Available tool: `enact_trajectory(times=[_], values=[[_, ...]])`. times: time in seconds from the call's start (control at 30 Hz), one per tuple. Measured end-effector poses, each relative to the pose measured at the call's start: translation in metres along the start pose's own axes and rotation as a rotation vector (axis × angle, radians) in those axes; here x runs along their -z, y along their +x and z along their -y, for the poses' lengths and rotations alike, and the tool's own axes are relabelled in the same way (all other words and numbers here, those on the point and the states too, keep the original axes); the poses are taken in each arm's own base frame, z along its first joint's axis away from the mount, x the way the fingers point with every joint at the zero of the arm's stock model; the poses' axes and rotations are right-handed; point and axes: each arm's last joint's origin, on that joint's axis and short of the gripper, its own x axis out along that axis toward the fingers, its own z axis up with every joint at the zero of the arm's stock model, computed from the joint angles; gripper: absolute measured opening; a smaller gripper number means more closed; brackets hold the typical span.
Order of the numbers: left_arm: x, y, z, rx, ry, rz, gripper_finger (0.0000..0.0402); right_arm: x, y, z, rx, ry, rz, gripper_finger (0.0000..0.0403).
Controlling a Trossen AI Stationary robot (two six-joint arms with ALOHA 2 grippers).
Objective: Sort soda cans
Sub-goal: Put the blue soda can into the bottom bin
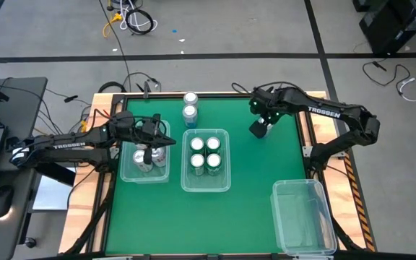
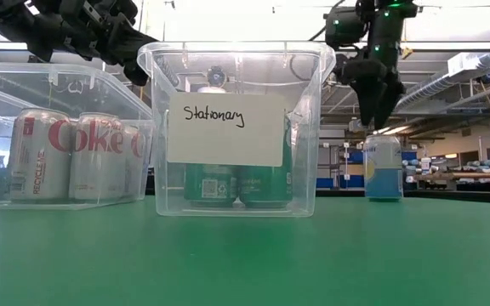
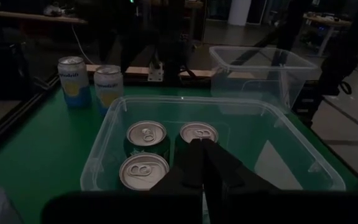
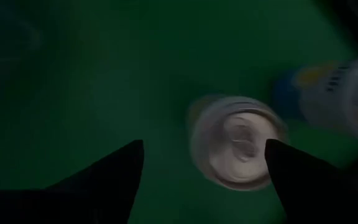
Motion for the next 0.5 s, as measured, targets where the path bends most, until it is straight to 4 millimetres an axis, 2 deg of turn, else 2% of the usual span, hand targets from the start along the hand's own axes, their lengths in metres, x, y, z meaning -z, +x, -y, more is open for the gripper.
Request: enact_trajectory(times=[0.2, 0.5], values=[[0.000, 0.000, 0.000, 0.000, -0.001, -0.004, 0.0001, -0.001, -0.003, 0.007, 0.056, 0.022, 0.002, 0.0323], [0.000, 0.000, 0.000, 0.001, -0.001, -0.003, 0.0001, 0.003, 0.022, 0.023, 0.031, 0.076, -0.044, 0.0325]])
